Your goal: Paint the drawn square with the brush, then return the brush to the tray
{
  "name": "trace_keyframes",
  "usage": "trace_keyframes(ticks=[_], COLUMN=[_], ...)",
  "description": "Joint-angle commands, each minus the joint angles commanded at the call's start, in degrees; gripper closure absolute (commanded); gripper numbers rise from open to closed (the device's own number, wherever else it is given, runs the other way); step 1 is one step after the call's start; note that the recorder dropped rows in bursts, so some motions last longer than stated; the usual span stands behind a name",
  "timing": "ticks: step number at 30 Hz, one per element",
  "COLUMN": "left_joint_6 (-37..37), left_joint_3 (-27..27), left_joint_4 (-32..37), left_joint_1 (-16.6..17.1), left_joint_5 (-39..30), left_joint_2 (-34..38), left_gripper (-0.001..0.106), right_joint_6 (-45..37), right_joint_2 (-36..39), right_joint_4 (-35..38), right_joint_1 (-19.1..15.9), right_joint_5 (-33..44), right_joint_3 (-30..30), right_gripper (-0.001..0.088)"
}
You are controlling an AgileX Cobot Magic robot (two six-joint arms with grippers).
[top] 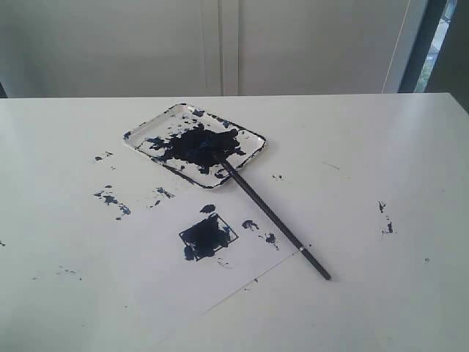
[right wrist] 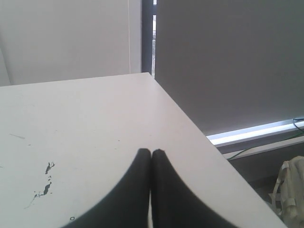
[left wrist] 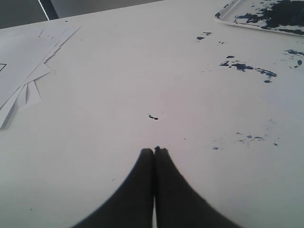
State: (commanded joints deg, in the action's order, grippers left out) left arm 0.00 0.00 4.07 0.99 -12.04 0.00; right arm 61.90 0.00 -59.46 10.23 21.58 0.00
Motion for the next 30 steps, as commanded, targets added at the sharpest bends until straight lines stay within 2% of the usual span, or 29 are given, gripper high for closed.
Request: trace_keyframes(ticks=[2,6,10,13,14,15,16,17,18,19,20,22,27,30], left_joint_6=[0.0,0.0,0.0,0.0,0.0,0.0,0.0,0.0,0.0,0.0,0.0,0.0,0.0,0.0], left_joint_3=[0.0,0.0,0.0,0.0,0.0,0.0,0.0,0.0,0.0,0.0,0.0,0.0,0.0,0.0], left_joint_4=[0.0,0.0,0.0,0.0,0.0,0.0,0.0,0.0,0.0,0.0,0.0,0.0,0.0,0.0], left_joint_1=[0.0,0.0,0.0,0.0,0.0,0.0,0.0,0.0,0.0,0.0,0.0,0.0,0.0,0.0], left_joint_5=[0.0,0.0,0.0,0.0,0.0,0.0,0.0,0.0,0.0,0.0,0.0,0.0,0.0,0.0], left_joint_2=[0.0,0.0,0.0,0.0,0.0,0.0,0.0,0.0,0.0,0.0,0.0,0.0,0.0,0.0], left_gripper=[0.105,0.105,0.105,0.105,0.105,0.105,0.105,0.105,0.105,0.105,0.105,0.105,0.105,0.105], right_joint_6=[0.0,-0.4,-1.4,-7.6,-15.0,-18.2,-27.7,-33.1,-44.4,-48.6,-58.3,-64.9,-60.2,-60.1], right_joint_2=[0.0,0.0,0.0,0.0,0.0,0.0,0.0,0.0,0.0,0.0,0.0,0.0,0.0,0.0], right_joint_4=[4.2,7.0,15.4,19.9,25.1,27.1,32.8,35.3,41.8,44.7,50.5,53.9,53.9,53.9], right_joint_1=[0.0,0.0,0.0,0.0,0.0,0.0,0.0,0.0,0.0,0.0,0.0,0.0,0.0,0.0], right_joint_5=[0.8,2.7,2.7,2.4,2.0,1.4,0.2,-0.3,-1.0,-1.1,-1.4,-1.5,-1.5,-1.5], right_joint_3=[0.0,0.0,0.0,0.0,0.0,0.0,0.0,0.0,0.0,0.0,0.0,0.0,0.0,0.0], right_gripper=[0.0868,0.0868,0.0868,0.0868,0.0868,0.0868,0.0868,0.0868,0.0868,0.0868,0.0868,0.0868,0.0868,0.0868])
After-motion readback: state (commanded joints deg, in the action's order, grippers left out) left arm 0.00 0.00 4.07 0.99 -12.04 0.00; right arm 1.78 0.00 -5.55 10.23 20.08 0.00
